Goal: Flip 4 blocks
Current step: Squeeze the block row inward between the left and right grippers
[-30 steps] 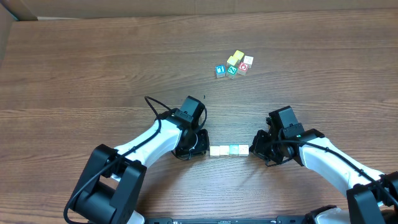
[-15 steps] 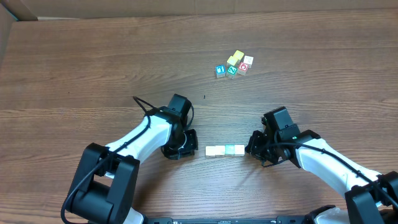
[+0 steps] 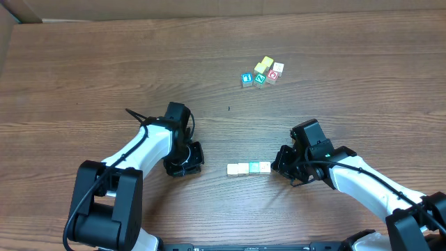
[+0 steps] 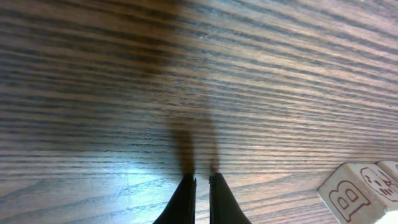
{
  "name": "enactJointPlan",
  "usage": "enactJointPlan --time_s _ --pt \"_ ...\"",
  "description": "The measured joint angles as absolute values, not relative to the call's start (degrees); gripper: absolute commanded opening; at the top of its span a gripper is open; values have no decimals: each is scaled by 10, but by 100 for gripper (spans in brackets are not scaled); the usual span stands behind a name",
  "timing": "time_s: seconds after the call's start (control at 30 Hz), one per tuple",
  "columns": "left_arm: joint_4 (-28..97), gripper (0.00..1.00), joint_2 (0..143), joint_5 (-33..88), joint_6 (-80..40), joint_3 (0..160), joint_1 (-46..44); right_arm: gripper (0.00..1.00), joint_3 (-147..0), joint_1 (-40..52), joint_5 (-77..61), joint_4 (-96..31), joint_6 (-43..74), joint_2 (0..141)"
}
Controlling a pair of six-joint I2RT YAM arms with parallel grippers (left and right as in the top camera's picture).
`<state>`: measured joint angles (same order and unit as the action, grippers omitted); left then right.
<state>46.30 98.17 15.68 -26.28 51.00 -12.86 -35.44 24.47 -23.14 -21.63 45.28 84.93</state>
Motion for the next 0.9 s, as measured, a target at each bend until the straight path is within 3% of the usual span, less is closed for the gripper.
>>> enactJointPlan --time_s 0.9 --pt "461 4 982 185 -232 510 -129 4 -355 312 -176 -176 480 849"
